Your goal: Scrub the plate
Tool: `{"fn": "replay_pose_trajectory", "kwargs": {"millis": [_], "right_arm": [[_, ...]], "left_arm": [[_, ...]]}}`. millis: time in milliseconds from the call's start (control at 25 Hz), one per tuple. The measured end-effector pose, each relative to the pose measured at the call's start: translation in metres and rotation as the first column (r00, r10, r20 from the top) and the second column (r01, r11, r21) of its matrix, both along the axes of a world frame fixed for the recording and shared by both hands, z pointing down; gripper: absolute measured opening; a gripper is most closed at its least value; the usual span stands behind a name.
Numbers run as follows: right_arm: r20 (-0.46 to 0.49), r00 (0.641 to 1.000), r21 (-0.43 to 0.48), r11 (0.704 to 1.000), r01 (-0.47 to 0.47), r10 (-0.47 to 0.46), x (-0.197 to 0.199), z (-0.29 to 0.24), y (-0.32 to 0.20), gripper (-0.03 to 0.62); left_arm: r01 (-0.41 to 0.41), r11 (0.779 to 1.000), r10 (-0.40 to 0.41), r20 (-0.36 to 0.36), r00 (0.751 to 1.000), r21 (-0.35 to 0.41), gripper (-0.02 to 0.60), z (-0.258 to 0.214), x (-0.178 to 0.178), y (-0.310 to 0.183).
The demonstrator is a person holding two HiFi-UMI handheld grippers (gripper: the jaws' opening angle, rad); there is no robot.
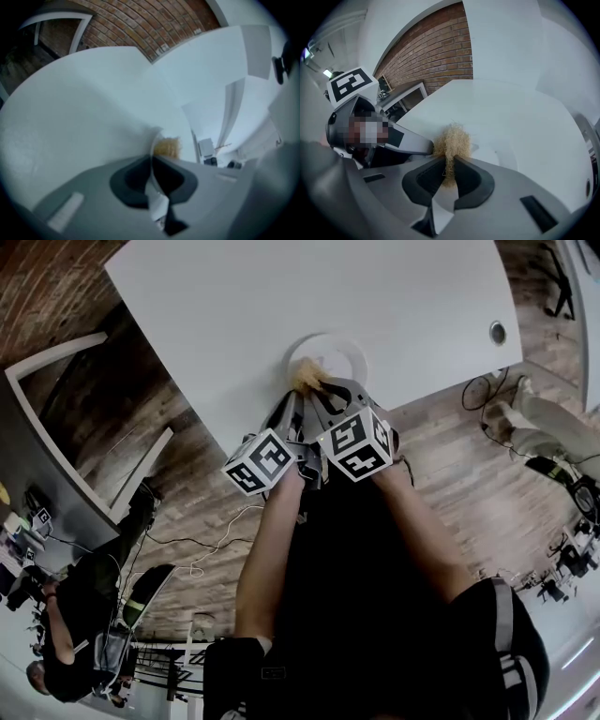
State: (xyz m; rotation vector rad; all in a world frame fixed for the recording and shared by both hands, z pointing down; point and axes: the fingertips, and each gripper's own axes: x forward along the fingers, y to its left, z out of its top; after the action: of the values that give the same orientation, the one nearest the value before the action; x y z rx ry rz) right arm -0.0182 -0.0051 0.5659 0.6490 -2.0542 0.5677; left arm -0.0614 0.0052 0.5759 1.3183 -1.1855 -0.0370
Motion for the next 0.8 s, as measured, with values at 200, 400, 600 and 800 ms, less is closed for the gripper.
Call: {"fn": "replay_pose_trajectory", "kwargs": {"millis": [200, 400, 600, 800], "right_arm": [[-0.014, 0.998, 0.010, 0.998, -0.059, 0.059, 0.025, 0.003, -0.014, 0.044], [-0.020, 0.990, 0.004, 0.990, -0.142, 0.142, 0.060, 0.003, -0.035, 0.044], [-0.037, 0.987, 0.023, 0.987, -0.156, 0.157, 0.061, 0.003, -0.039, 0.044], [-0.052, 0.988, 0.037, 0.989, -0.140, 0.142, 0.052, 0.004, -0.038, 0.043]], "left_arm": [[-0.003, 1.000, 0.003, -0.014, 1.000, -0.004, 0.021, 0.001, 0.000, 0.003], [0.007, 1.000, -0.007, -0.026, 1.000, -0.010, 0.021, 0.002, 0.001, 0.002], [0.027, 1.000, -0.027, -0.036, 0.999, -0.012, 0.021, 0.004, -0.001, 0.005], [0.019, 1.000, -0.019, -0.020, 1.000, -0.004, 0.020, 0.003, 0.000, 0.004]]}}
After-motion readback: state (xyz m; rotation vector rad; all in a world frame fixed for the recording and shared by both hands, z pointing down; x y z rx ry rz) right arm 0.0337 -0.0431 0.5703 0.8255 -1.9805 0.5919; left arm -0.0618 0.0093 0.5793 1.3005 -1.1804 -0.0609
